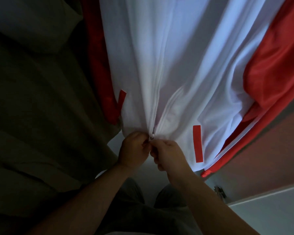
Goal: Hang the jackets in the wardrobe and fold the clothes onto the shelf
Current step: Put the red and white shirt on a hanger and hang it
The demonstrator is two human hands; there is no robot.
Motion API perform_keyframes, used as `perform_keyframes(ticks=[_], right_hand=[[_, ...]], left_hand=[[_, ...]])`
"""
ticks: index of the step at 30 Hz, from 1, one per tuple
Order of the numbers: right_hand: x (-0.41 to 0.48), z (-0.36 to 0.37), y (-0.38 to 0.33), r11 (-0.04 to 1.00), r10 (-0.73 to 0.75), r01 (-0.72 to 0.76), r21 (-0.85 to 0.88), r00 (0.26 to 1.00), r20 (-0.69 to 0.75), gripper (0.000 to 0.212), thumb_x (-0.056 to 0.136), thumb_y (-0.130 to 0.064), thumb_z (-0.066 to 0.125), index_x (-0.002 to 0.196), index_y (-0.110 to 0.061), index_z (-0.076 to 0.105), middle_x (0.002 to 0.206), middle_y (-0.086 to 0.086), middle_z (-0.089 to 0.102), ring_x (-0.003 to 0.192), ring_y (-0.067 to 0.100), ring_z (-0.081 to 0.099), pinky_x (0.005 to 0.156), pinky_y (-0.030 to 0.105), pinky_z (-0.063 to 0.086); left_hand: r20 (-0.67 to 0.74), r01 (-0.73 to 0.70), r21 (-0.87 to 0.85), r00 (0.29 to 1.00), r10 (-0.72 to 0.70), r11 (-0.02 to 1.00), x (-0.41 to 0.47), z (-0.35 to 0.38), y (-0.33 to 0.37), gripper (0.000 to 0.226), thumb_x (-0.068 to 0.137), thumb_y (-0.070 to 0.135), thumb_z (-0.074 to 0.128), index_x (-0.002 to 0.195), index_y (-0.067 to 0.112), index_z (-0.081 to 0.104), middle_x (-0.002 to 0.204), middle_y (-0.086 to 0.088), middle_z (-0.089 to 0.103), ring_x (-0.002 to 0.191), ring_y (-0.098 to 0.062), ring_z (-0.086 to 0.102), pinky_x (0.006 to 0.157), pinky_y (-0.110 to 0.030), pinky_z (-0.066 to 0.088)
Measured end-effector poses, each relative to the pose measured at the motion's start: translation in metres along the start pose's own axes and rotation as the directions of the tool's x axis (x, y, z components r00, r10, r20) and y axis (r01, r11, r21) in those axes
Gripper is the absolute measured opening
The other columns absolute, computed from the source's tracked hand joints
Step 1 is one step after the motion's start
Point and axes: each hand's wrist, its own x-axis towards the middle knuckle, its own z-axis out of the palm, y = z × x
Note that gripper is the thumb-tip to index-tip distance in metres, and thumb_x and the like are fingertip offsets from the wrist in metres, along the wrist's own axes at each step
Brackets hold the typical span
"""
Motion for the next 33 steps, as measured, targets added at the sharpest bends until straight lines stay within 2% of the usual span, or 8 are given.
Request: perform_keyframes(ticks=[3,7,13,16,20,24,28,33], right_hand=[[-0.005,-0.003,-0.028,0.990,-0.143,0.143,-0.009,0.990,-0.006,0.037,0.097,-0.023,0.052,0.061,-0.020,0.062,0.053,-0.005,0.053,0.050,0.009,0.049,0.053,0.023,0.040],[-0.012,-0.006,-0.066,0.953,-0.304,0.304,-0.010,0.953,-0.012,0.039,0.099,-0.022,0.050,0.063,-0.018,0.064,0.050,-0.007,0.057,0.045,0.003,0.055,0.048,0.017,0.045],[-0.014,-0.002,-0.074,0.959,-0.276,0.279,0.045,0.959,-0.071,0.035,0.098,-0.021,0.052,0.068,-0.012,0.068,0.049,-0.007,0.056,0.043,0.001,0.048,0.045,0.017,0.037],[-0.014,-0.002,-0.086,0.956,-0.279,0.286,0.068,0.955,-0.097,0.037,0.096,-0.020,0.053,0.062,-0.016,0.066,0.052,0.000,0.055,0.044,0.007,0.049,0.044,0.023,0.042],[-0.016,-0.011,-0.116,0.916,-0.388,0.397,0.060,0.913,-0.123,0.039,0.092,-0.019,0.053,0.055,-0.024,0.067,0.050,-0.003,0.052,0.038,0.005,0.043,0.042,0.016,0.033],[-0.018,-0.013,-0.128,0.909,-0.405,0.414,0.046,0.905,-0.134,0.039,0.091,-0.017,0.055,0.054,-0.023,0.065,0.047,-0.006,0.052,0.039,0.004,0.045,0.041,0.016,0.033],[-0.022,-0.013,-0.157,0.883,-0.452,0.467,0.047,0.872,-0.187,0.040,0.088,-0.013,0.056,0.049,-0.022,0.062,0.049,-0.001,0.051,0.039,0.009,0.042,0.042,0.021,0.031],[-0.034,-0.023,-0.198,0.820,-0.547,0.571,0.038,0.801,-0.245,0.037,0.087,-0.014,0.054,0.053,-0.022,0.064,0.052,-0.001,0.051,0.039,0.011,0.036,0.038,0.019,0.026]], left_hand=[[0.040,0.037,0.032,0.998,-0.038,0.999,0.004,-0.001,-0.003,0.035,0.090,0.038,0.048,0.068,0.016,0.063,0.067,0.003,0.064,0.064,-0.004,0.054,0.060,-0.012,0.043],[0.101,0.111,0.027,0.988,-0.113,0.993,0.020,-0.005,-0.002,0.041,0.091,0.048,0.049,0.074,0.014,0.065,0.071,0.006,0.064,0.066,-0.008,0.059,0.061,-0.020,0.048],[-0.235,-0.141,-0.136,0.966,0.106,0.981,0.056,-0.018,0.026,0.022,0.095,0.033,0.055,0.083,0.016,0.064,0.076,0.002,0.066,0.080,0.000,0.055,0.079,0.000,0.041],[-0.193,-0.165,-0.023,0.968,0.157,0.986,0.064,-0.018,0.023,0.026,0.093,0.027,0.052,0.076,0.012,0.065,0.071,-0.002,0.066,0.075,-0.005,0.055,0.073,-0.006,0.042],[-0.062,-0.039,0.030,0.997,0.041,0.999,0.072,-0.023,0.021,0.043,0.094,0.046,0.051,0.079,0.011,0.069,0.076,-0.001,0.070,0.070,-0.013,0.062,0.065,-0.030,0.056],[-0.214,-0.043,-0.038,0.976,0.033,0.998,0.103,-0.036,0.048,0.023,0.089,0.049,0.054,0.093,0.028,0.061,0.084,0.014,0.064,0.080,0.002,0.055,0.072,-0.008,0.044],[-0.190,-0.150,0.062,0.969,0.159,0.987,0.120,-0.034,0.058,0.027,0.093,0.032,0.052,0.079,0.013,0.064,0.072,-0.006,0.066,0.069,-0.021,0.061,0.063,-0.032,0.048],[-0.166,-0.062,-0.004,0.984,0.061,0.998,0.143,-0.046,0.069,0.032,0.092,0.040,0.062,0.073,0.016,0.053,0.068,-0.002,0.059,0.065,-0.018,0.054,0.060,-0.032,0.046]])
